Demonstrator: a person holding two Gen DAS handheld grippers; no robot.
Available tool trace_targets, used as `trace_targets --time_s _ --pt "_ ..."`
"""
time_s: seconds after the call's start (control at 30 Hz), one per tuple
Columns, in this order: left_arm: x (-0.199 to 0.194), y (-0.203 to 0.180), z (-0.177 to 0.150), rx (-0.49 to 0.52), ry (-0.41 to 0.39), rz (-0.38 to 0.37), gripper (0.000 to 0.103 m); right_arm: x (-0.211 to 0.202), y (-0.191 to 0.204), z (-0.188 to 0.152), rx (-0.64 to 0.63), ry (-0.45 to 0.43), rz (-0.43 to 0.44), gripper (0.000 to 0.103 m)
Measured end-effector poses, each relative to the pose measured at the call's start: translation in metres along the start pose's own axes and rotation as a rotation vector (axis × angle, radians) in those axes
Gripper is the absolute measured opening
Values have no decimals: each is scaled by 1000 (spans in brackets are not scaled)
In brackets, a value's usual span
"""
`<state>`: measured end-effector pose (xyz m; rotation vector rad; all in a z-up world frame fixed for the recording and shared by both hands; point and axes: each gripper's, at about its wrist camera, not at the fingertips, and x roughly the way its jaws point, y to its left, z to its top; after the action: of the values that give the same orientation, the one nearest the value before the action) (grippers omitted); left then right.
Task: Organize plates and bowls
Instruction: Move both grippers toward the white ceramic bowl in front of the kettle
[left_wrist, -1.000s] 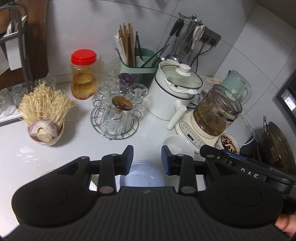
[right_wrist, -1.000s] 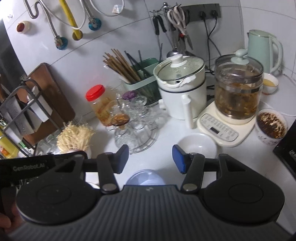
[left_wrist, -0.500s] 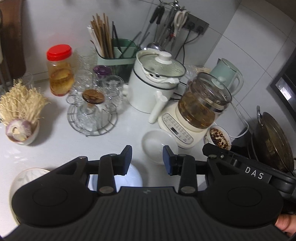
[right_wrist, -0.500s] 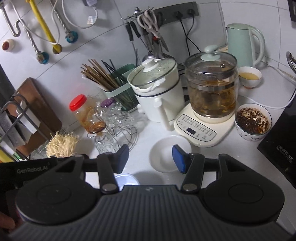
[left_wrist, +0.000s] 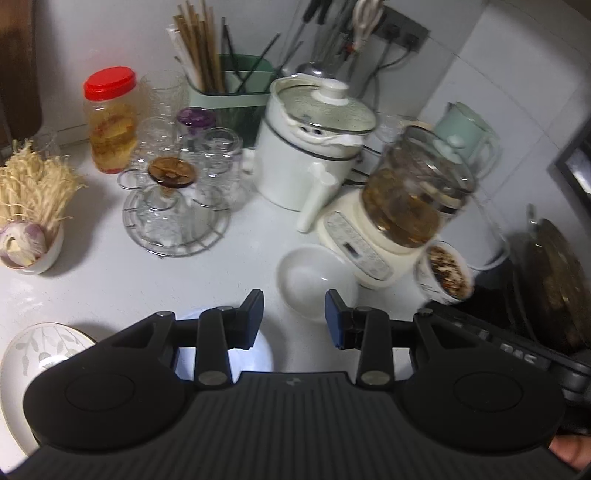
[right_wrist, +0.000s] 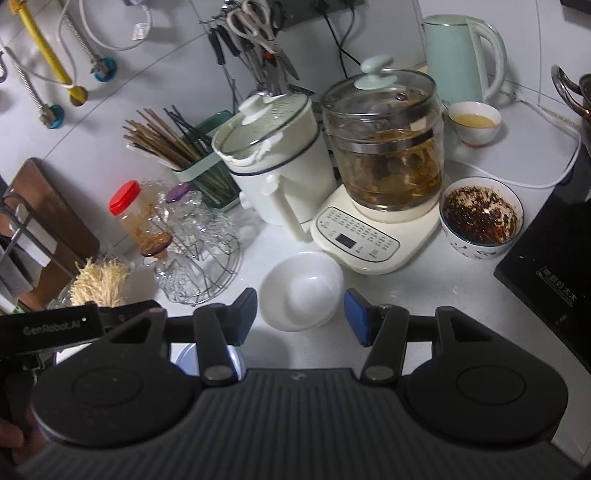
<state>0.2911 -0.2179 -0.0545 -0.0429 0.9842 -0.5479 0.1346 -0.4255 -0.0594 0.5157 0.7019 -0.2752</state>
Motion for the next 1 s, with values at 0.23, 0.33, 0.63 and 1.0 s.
trace_targets --time_s 0.23,0.33,0.63,1.0 --pt "33 8 9 -34 41 -2 42 18 -15 -2 49 46 -20 55" --pt "49 6 13 -29 60 3 45 29 -20 0 60 68 -25 55" --pt "97 11 25 -84 72 15 52 71 -40 2 92 115 -53 55" --pt "155 18 31 -57 110 5 52 121 -59 4 161 145 -41 55"
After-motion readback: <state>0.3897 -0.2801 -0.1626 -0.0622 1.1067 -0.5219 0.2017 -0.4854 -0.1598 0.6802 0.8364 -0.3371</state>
